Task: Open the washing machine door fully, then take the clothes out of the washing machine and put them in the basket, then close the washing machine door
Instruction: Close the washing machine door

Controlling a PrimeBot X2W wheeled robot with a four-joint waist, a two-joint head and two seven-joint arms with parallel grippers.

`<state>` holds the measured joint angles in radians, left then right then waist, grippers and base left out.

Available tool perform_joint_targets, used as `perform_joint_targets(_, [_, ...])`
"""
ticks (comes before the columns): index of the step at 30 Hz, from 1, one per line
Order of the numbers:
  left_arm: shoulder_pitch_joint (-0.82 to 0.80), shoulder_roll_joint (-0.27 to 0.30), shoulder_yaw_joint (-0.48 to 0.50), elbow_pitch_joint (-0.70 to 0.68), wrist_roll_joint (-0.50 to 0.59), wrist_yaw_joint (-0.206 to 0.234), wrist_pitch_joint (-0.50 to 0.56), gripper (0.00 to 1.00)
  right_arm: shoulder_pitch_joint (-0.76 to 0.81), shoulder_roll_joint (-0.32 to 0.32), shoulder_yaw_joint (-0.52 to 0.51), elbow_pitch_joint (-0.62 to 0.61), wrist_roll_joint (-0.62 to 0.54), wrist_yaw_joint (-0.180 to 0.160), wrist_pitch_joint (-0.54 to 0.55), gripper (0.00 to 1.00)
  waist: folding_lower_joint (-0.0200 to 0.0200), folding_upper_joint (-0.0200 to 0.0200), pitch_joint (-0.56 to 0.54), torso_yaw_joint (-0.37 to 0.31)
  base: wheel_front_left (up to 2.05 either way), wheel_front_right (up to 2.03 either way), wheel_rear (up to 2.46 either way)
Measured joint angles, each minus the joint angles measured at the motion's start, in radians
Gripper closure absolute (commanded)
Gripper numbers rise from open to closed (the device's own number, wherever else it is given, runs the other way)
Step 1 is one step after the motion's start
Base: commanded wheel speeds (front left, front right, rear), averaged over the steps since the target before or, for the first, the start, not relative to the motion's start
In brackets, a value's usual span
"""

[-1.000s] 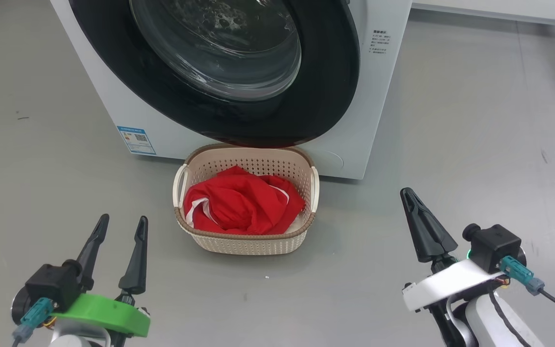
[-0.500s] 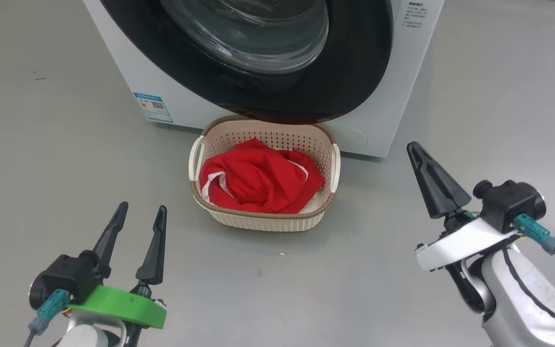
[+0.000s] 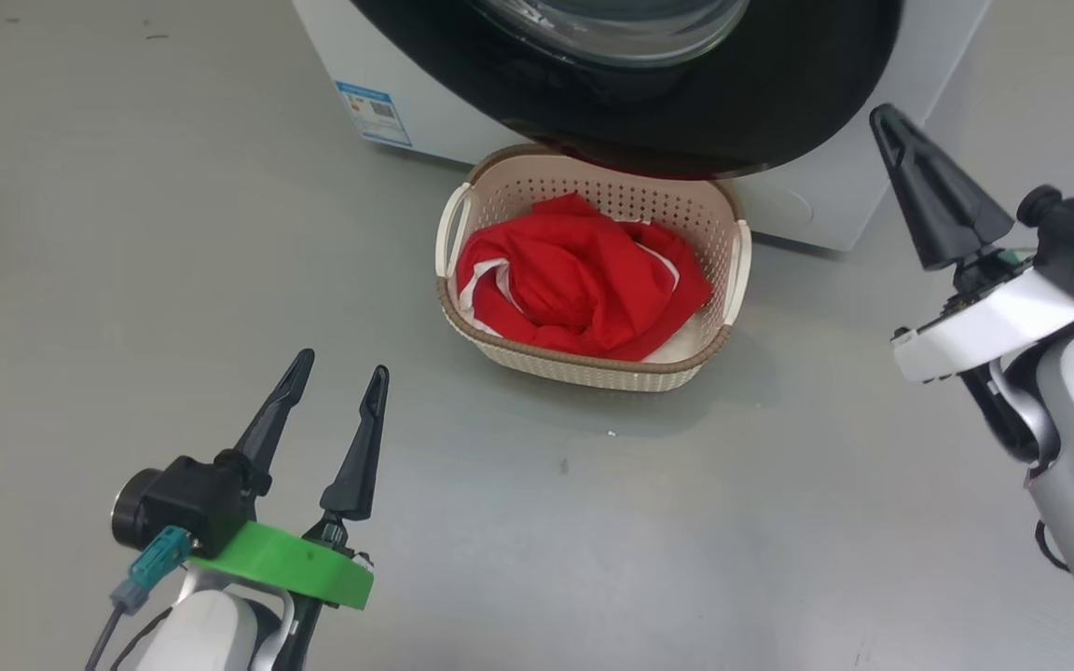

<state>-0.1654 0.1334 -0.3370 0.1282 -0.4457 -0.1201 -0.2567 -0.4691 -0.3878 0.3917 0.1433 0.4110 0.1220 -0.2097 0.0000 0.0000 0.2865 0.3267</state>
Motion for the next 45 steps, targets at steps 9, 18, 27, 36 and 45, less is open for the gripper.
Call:
perform_joint_targets(9, [-0.046,-0.043,-0.010,0.001,-0.003,0.000,0.000,0.00,-0.114,-0.067,-0.013,0.036,0.018,0.000,0.032,1.00,0.0000,0.0000,0.079,0.075,0.00,0.00,0.00])
perform_joint_targets(18, [-0.070,-0.074,0.001,0.001,-0.053,-0.001,0.000,0.00,-0.228,-0.123,0.012,0.072,0.038,0.000,0.056,1.00,0.0000,0.0000,0.161,0.138,0.00,0.00,0.00])
perform_joint_targets(27, [-0.095,-0.081,-0.002,-0.006,-0.082,-0.001,0.000,0.00,-0.303,-0.149,0.011,0.128,0.055,0.000,0.063,1.00,0.0000,0.0000,0.213,0.169,0.00,0.00,0.00])
perform_joint_targets(36, [-0.121,-0.084,-0.036,-0.007,-0.089,-0.004,0.000,0.00,-0.372,-0.158,-0.009,0.177,0.055,0.009,0.072,1.00,0.0000,0.0000,0.247,0.178,0.00,0.00,0.00])
perform_joint_targets(45, [-0.142,-0.086,-0.059,-0.002,-0.089,-0.005,0.000,0.00,-0.445,-0.191,-0.047,0.237,0.043,-0.010,0.071,1.00,0.0000,0.0000,0.276,0.191,0.00,0.00,0.00])
